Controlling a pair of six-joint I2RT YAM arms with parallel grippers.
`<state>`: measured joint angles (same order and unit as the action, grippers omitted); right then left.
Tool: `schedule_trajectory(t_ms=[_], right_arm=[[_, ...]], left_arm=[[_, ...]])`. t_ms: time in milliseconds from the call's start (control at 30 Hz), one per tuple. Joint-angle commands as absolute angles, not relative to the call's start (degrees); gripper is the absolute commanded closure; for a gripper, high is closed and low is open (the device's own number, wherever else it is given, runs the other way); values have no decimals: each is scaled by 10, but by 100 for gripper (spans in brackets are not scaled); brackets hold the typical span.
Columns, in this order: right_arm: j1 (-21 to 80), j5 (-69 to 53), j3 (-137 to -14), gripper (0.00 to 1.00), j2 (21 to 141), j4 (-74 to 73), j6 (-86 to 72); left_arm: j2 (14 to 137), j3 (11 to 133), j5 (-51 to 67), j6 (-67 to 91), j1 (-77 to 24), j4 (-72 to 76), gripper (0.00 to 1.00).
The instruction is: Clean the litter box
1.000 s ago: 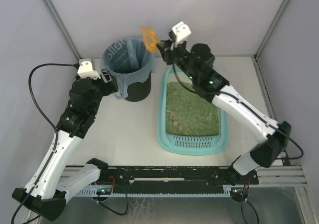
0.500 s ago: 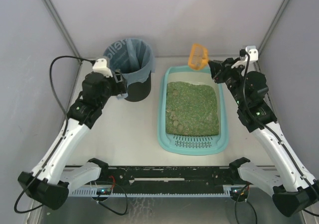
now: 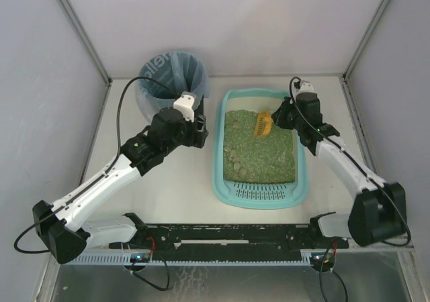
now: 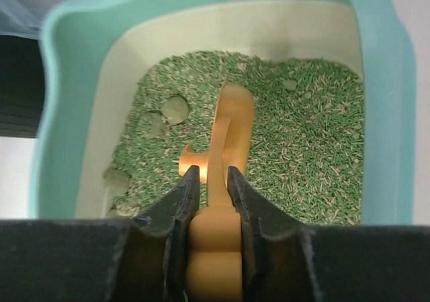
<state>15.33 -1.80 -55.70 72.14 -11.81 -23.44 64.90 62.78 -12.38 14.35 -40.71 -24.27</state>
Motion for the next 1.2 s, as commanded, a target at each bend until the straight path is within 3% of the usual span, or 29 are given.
schedule_trajectory(t_ms=[0, 267, 500, 867, 1167], right_arm=[[130, -80, -556, 100, 812, -24, -304], [134, -195, -559, 100, 957, 121, -441], [172, -281, -558, 100, 1012, 175, -518], [166, -225, -494, 100, 897, 183, -516], [141, -200, -394, 100, 811, 276, -554]], left_arm=[[653, 668, -122, 131, -422, -239, 26], [643, 666, -144, 123, -423, -239, 26], [643, 666, -147, 122, -423, -238, 26], [637, 666, -151, 121, -423, -240, 26], [635, 667, -150, 121, -423, -241, 26]])
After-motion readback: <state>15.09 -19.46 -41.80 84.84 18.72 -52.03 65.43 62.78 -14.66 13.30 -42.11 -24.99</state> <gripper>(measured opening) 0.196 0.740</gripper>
